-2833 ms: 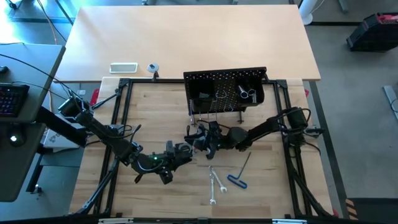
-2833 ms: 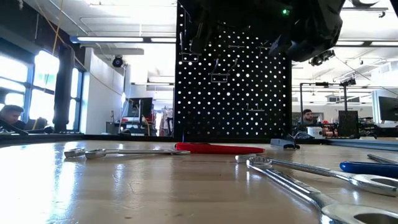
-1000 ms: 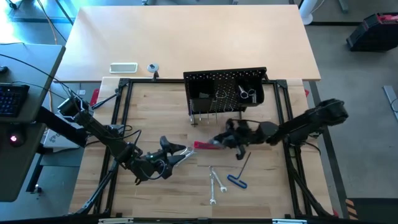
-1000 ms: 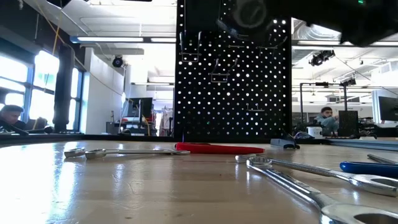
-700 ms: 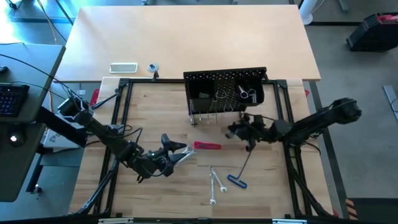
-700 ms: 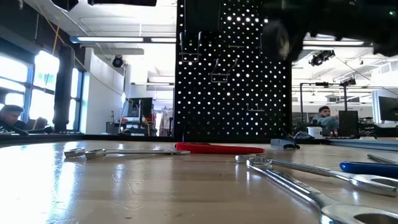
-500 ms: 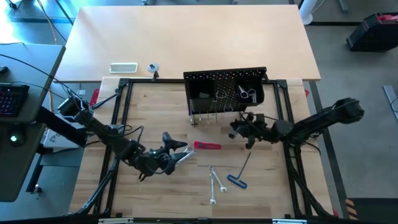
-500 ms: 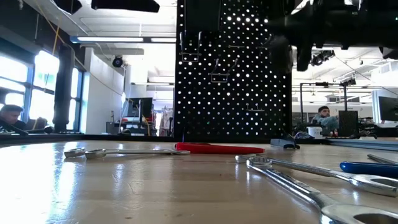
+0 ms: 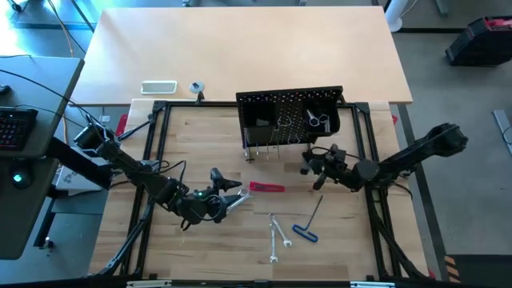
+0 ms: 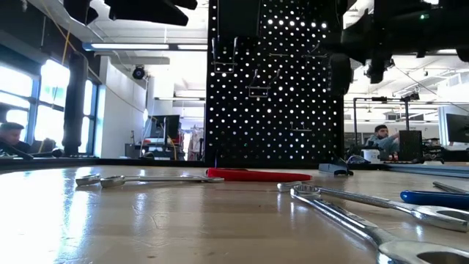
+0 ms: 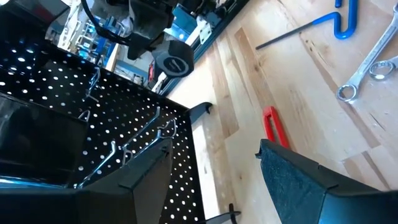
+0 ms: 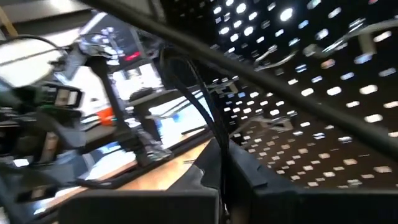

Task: Hang tools onto peg board
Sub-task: Hang the measuring tape on the peg board

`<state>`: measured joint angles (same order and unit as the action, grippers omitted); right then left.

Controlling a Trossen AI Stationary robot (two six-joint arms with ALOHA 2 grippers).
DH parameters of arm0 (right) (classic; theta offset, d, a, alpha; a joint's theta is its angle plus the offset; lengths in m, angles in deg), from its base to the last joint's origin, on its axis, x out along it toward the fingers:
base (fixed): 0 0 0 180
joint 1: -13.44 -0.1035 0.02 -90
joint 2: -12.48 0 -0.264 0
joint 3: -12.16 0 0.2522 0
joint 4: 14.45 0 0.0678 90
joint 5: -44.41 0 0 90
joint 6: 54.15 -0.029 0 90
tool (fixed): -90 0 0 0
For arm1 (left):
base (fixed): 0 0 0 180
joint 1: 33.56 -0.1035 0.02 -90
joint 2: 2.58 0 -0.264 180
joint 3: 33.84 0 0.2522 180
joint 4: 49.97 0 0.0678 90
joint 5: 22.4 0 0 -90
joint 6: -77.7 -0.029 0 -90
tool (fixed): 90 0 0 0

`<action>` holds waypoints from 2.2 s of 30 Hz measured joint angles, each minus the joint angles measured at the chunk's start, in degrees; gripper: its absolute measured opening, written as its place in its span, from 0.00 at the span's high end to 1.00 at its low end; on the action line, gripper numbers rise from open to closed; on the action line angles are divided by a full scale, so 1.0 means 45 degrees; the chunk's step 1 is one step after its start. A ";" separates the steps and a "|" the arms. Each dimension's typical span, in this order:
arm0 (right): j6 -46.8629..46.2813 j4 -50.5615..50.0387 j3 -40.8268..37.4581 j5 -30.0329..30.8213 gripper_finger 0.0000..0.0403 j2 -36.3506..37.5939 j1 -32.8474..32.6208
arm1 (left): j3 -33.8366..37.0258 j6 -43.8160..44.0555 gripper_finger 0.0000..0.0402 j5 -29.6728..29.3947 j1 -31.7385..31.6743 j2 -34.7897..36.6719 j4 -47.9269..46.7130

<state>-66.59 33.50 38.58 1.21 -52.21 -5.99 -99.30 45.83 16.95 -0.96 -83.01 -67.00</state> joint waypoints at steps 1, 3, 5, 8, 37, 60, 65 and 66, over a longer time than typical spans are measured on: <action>0.0219 0.0003 0.0005 0.0521 1.00 0.0063 -0.0191 | 0.0000 0.0034 0.42 0.0000 0.0000 0.0000 -0.0004; 0.0739 0.0016 0.0006 0.1571 1.00 0.0220 -0.0607 | 0.0000 0.0058 0.42 0.0011 0.0000 0.0000 -0.0003; 0.1262 0.0042 0.0006 0.2693 1.00 0.0415 -0.1043 | 0.0000 0.0073 0.42 0.0026 0.0002 0.0000 -0.0022; 0.1972 0.0058 0.0006 0.4309 1.00 0.0727 -0.1622 | 0.0000 0.0078 0.42 0.0044 -0.0024 0.0000 -0.0019; 0.4026 -0.2575 0.2080 0.8257 1.00 -0.0134 -0.1172 | 0.0000 0.0715 0.42 0.0720 -0.0612 -0.0010 0.0019; -0.1570 -0.7655 0.2080 0.6770 1.00 -0.0111 -0.1177 | 0.0000 0.1166 0.42 0.1477 -0.1277 -0.0015 0.0764; -0.1057 -0.7665 0.2080 0.6375 1.00 -0.0110 -0.1001 | 0.0000 0.1068 0.42 0.1481 -0.1277 -0.0015 0.0772; -0.0926 -0.7687 0.2080 0.6046 1.00 -0.0110 -0.0957 | 0.0000 0.1059 0.42 0.1481 -0.1277 -0.0015 0.0777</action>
<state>-70.76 -1.09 47.95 28.42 -52.71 -10.30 -99.30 50.59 23.62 -6.71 -83.07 -63.50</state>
